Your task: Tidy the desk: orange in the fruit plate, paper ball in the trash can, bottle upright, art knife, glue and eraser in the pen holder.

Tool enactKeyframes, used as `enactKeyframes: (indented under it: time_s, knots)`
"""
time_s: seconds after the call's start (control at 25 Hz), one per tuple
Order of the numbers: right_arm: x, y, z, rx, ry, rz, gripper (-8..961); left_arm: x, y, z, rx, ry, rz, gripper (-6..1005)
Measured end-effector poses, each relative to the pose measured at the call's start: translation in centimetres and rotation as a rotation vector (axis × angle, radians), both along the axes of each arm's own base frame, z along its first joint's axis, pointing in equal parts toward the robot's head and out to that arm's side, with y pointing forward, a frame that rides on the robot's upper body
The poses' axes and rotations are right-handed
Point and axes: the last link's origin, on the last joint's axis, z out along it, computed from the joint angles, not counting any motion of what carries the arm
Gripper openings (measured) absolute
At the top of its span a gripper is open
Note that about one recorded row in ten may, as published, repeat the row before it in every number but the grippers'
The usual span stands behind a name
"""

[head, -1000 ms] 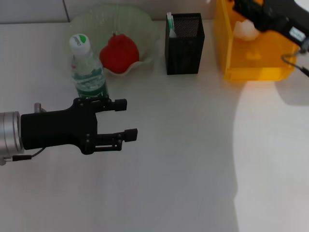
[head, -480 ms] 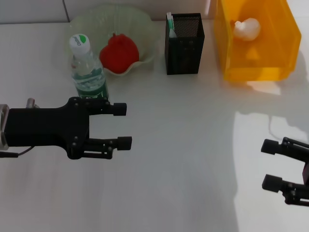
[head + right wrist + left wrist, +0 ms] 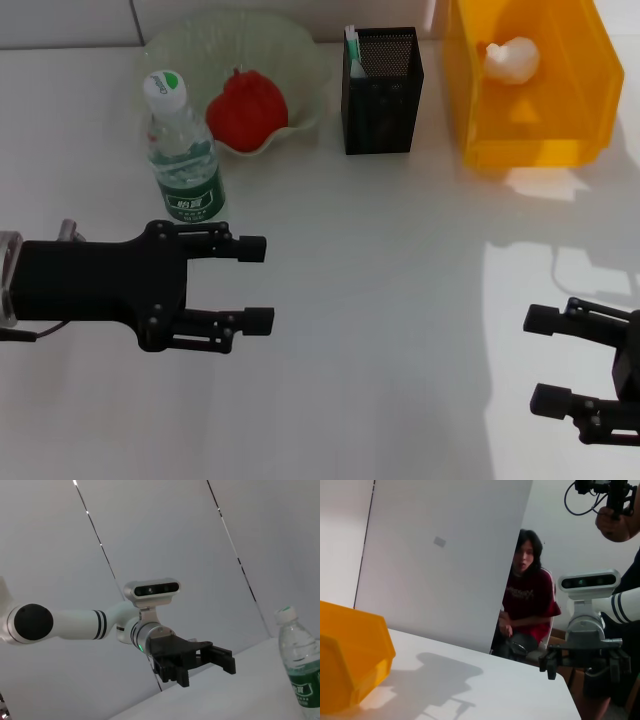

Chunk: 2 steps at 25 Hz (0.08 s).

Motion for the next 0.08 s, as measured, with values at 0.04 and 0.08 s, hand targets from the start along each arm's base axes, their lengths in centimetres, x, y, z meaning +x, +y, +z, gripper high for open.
enactKeyframes:
  time_s: [0.04,0.08]
  knots:
    - [-0.08,0.05,0.00,-0.001,0.002,0.004,818,-0.02,-0.03,0.04,-0.001,0.000,-0.001,785]
    - [-0.17,0.11,0.00,-0.003,0.005,0.009,818,-0.04,-0.04,0.09,-0.001,-0.001,-0.001,785]
